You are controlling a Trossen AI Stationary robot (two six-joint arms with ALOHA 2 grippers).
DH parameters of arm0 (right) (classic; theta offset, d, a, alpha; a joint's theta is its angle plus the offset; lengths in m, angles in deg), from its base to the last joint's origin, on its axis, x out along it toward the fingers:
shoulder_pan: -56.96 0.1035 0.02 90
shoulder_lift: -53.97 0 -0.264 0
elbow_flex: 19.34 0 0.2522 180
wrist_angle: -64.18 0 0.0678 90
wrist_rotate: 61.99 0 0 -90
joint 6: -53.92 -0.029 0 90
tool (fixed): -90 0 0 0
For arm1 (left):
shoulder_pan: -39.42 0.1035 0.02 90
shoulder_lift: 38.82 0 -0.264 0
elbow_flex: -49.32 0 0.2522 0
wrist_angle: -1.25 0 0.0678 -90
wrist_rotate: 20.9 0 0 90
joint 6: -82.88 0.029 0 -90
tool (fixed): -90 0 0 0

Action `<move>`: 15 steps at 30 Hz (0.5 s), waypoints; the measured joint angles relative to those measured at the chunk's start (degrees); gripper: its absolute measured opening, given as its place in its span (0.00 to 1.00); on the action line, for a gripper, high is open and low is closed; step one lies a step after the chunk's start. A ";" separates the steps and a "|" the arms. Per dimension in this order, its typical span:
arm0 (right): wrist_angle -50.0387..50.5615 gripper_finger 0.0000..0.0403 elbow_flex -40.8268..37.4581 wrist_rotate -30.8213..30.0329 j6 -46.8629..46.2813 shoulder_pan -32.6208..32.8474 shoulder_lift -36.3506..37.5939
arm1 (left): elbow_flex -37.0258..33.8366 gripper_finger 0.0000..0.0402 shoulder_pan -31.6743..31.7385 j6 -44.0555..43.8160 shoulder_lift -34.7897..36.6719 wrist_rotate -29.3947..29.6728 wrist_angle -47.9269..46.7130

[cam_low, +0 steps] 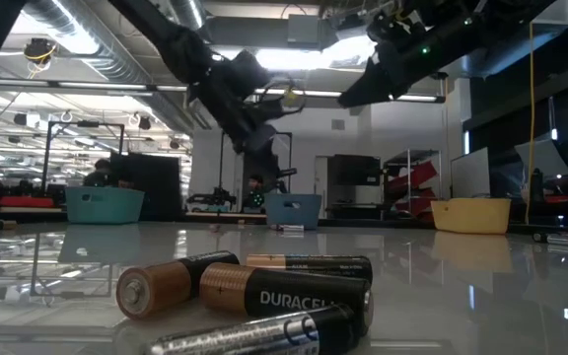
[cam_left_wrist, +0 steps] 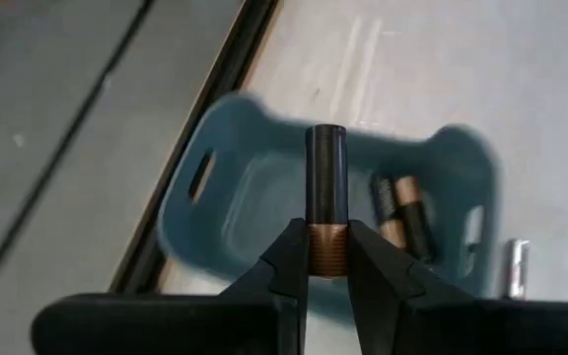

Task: Sort batteries
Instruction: Move the brown battery from the top center to the dark blue bin

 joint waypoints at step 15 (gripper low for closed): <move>-0.17 0.45 0.00 -1.51 1.51 -0.02 0.15 | 0.00 0.17 3.43 -5.21 -0.71 -10.51 -0.41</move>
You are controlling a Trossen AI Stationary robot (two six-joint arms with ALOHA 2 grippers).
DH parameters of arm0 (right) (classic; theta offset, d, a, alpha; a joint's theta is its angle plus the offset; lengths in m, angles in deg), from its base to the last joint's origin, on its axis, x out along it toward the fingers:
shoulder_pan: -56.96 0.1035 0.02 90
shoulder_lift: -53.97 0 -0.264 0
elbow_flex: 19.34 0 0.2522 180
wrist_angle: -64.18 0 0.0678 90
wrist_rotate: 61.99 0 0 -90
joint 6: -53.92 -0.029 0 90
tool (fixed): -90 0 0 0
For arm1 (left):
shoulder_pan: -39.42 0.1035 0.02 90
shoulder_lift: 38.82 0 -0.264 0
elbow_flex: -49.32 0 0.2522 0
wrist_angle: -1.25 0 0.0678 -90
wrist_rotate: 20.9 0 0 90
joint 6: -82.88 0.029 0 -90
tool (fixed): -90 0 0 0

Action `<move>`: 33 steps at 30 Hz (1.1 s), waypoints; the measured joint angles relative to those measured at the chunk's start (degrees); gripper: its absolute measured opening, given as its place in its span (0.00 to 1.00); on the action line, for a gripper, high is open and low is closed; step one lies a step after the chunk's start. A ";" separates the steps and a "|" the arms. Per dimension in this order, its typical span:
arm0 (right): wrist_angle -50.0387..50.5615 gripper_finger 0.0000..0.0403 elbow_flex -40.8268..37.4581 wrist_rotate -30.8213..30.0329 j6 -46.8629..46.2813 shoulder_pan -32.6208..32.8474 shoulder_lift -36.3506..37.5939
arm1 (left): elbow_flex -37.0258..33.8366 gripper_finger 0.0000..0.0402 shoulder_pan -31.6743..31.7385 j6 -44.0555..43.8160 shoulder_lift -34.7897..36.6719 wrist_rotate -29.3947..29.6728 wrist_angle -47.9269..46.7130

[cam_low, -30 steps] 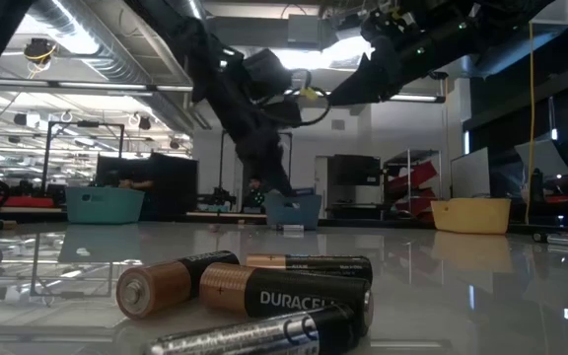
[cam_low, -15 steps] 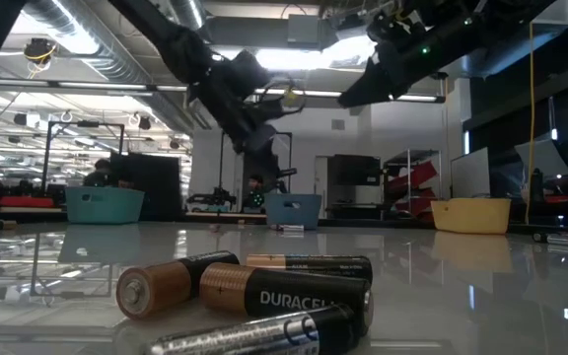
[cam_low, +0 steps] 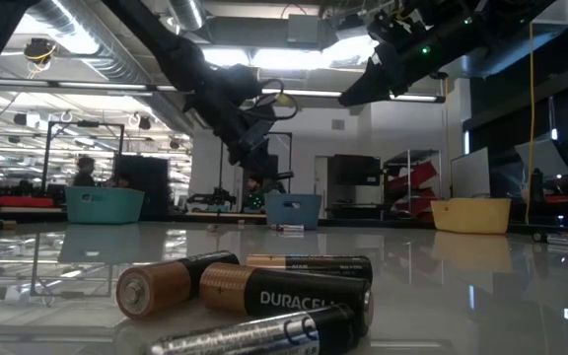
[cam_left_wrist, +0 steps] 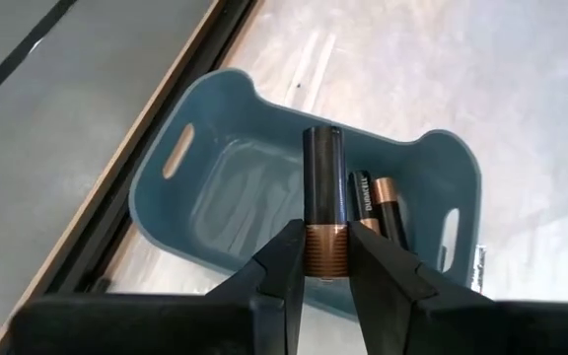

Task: Sort batteries
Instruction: Move the brown battery from the top center to the dark blue bin, then put the brown battery into the blue bin

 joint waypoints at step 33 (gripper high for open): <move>11.79 0.45 0.00 1.85 -9.61 0.47 3.38 | -14.88 0.17 -10.58 -0.33 34.28 1.40 -11.41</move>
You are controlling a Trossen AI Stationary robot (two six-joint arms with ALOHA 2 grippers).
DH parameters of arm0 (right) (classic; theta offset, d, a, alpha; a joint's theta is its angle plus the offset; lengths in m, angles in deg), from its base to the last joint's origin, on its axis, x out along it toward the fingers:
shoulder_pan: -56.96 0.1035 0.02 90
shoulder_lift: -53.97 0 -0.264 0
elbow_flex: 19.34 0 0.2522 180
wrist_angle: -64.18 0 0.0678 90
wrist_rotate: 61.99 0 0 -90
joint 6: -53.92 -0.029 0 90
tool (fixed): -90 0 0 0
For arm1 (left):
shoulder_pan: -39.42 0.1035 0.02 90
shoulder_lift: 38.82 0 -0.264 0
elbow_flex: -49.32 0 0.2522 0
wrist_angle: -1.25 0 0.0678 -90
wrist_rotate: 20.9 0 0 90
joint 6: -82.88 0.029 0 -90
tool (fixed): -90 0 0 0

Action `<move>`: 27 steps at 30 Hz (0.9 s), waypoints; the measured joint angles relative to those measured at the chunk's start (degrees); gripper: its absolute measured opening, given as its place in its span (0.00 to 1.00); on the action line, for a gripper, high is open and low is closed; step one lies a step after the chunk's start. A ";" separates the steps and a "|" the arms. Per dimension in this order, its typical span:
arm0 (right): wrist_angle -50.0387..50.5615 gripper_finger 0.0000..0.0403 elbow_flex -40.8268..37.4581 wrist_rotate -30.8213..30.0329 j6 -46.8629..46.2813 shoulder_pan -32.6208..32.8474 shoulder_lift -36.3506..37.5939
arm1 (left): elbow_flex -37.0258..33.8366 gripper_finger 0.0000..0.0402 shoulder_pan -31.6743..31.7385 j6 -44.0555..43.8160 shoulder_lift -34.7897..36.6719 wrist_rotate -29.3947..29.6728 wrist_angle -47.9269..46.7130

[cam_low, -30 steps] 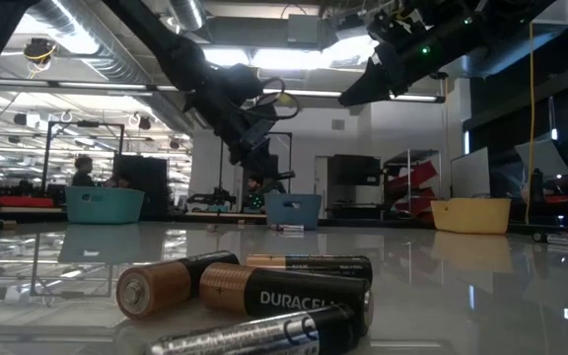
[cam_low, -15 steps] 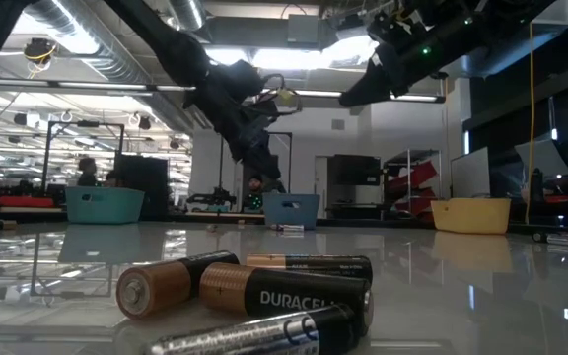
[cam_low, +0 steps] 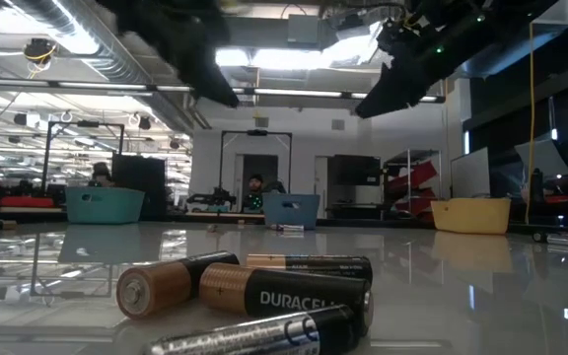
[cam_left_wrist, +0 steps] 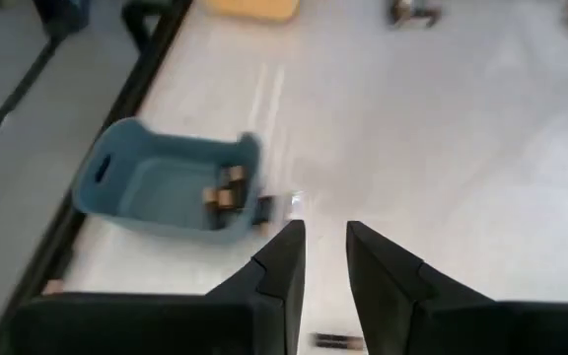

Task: Sort batteries
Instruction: Put the brown battery into the blue bin

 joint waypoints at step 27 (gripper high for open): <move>0.33 0.45 0.04 -6.75 -11.10 16.06 -2.31 | -30.29 0.09 -9.54 -3.26 21.65 -0.28 33.05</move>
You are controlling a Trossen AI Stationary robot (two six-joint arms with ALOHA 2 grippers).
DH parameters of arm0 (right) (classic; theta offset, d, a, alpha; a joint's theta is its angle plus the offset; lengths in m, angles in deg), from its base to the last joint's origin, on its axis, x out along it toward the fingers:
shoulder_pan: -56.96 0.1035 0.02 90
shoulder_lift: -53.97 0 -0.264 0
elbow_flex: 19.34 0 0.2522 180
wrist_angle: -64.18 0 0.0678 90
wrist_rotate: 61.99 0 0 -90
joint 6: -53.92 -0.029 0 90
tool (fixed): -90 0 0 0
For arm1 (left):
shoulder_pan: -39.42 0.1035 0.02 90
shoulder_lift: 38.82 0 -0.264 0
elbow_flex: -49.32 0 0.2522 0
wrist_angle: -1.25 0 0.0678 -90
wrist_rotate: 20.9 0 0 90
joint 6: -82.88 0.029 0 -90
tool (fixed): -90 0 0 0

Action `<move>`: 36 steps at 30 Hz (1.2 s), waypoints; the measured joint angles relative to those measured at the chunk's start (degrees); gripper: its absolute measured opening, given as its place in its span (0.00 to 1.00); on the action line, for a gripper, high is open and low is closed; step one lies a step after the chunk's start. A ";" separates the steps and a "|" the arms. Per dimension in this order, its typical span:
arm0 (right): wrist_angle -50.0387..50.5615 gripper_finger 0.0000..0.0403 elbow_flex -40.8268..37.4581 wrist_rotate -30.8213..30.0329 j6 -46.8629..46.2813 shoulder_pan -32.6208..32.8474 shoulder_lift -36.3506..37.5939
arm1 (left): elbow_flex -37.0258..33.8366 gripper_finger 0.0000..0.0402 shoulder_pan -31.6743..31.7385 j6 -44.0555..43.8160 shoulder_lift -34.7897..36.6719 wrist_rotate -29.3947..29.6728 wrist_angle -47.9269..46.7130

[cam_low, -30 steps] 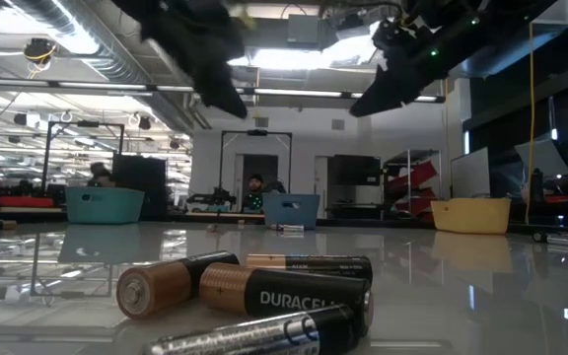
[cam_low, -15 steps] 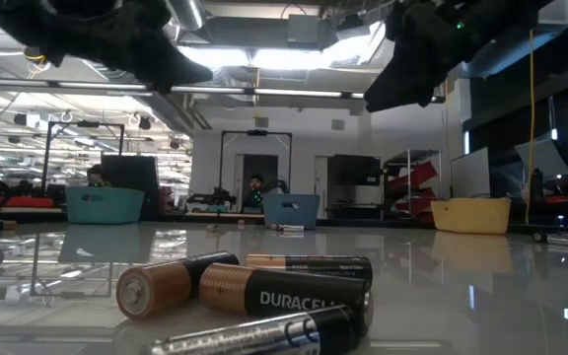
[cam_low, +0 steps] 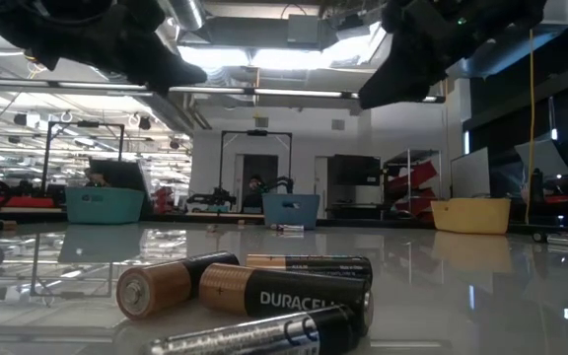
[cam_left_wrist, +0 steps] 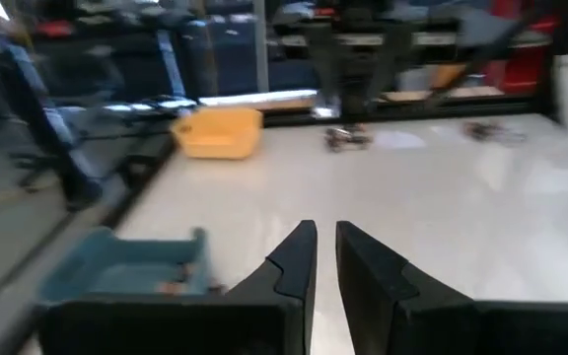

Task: Sort batteries
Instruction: Put the brown battery into the blue bin

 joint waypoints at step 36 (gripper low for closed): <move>-28.06 0.45 11.86 -9.47 -14.17 33.62 -39.18 | 0.00 0.39 -39.87 -14.26 -31.72 15.19 28.43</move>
